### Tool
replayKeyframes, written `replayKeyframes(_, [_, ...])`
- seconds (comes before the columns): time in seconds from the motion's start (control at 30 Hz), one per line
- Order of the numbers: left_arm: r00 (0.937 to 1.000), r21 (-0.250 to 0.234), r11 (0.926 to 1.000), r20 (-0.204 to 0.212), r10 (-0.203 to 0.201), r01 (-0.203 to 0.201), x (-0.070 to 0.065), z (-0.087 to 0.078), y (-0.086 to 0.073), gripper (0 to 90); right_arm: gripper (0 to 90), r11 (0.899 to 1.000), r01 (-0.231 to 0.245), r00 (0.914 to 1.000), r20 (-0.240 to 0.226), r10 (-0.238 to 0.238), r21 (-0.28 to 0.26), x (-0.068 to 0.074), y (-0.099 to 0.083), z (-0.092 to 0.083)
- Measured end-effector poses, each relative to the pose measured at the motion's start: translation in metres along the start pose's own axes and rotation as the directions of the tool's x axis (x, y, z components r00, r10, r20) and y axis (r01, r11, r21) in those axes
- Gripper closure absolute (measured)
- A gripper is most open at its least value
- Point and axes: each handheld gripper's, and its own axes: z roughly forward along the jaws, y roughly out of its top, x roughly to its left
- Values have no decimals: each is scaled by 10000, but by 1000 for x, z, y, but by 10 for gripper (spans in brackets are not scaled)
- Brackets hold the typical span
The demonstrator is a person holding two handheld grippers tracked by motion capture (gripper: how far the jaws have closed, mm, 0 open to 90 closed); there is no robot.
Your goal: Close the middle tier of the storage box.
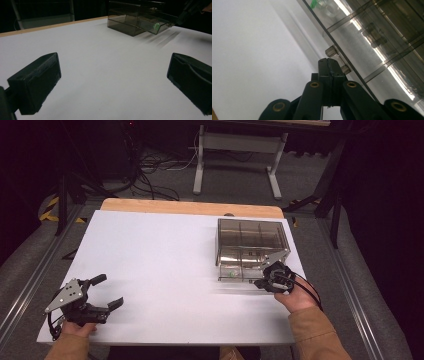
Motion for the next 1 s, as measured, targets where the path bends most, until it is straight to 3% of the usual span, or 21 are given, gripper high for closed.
replayKeyframes(0.53, [10000,-7,10000,-8,2,-2,0,0,0,2,900,9955,-389,9992,111,381,859,-13,-16,11])
replayKeyframes(1.0, [10000,-4,10000,-11,-6,6,0,0,0,1,900,9952,-578,9980,281,558,788,-19,-18,16])
